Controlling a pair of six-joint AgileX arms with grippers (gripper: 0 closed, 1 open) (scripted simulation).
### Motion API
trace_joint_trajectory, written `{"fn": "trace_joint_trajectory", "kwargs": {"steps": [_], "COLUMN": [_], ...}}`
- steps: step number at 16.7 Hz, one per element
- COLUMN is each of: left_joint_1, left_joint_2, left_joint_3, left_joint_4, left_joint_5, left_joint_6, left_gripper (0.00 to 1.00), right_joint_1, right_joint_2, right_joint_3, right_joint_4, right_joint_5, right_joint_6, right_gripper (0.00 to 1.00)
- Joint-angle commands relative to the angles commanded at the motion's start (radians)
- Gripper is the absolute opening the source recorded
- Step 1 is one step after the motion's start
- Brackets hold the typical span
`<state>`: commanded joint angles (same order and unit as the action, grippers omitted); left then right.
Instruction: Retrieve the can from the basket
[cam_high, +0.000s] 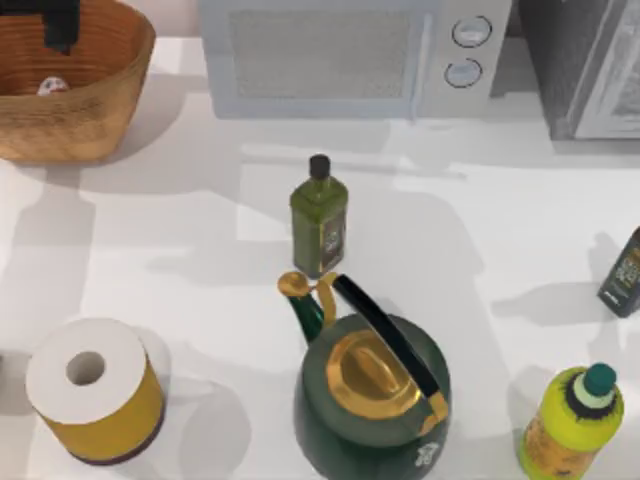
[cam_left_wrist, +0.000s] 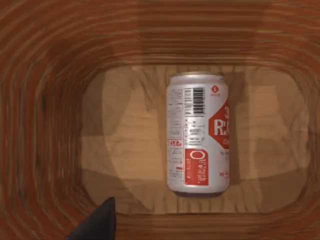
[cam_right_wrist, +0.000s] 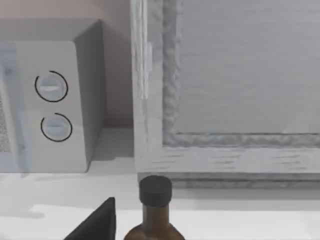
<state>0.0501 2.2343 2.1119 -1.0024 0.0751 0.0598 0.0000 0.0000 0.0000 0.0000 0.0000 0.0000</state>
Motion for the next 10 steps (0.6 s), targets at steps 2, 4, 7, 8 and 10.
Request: {"fn": "trace_joint_trajectory", "kwargs": {"steps": [2, 4, 7, 8, 10], "left_joint_1": [0.004, 0.006, 0.008, 0.008, 0.008], "left_joint_2": [0.127, 0.217, 0.281, 0.281, 0.281], "left_joint_3": [0.120, 0.205, 0.266, 0.266, 0.266], "left_joint_4": [-0.059, -0.101, -0.132, -0.132, -0.132], "left_joint_5": [0.003, 0.006, 0.007, 0.007, 0.007], "left_joint_6": [0.007, 0.011, 0.015, 0.015, 0.015], "left_gripper": [1.00, 1.00, 1.00, 1.00, 1.00], "right_joint_1": [0.000, 0.000, 0.000, 0.000, 0.000], "right_joint_2": [0.000, 0.000, 0.000, 0.000, 0.000], "right_joint_3": [0.000, 0.000, 0.000, 0.000, 0.000], "right_joint_4": [0.000, 0.000, 0.000, 0.000, 0.000], "right_joint_5": [0.000, 0.000, 0.000, 0.000, 0.000], "right_joint_6": [0.000, 0.000, 0.000, 0.000, 0.000], "right_gripper": [1.00, 1.00, 1.00, 1.00, 1.00]}}
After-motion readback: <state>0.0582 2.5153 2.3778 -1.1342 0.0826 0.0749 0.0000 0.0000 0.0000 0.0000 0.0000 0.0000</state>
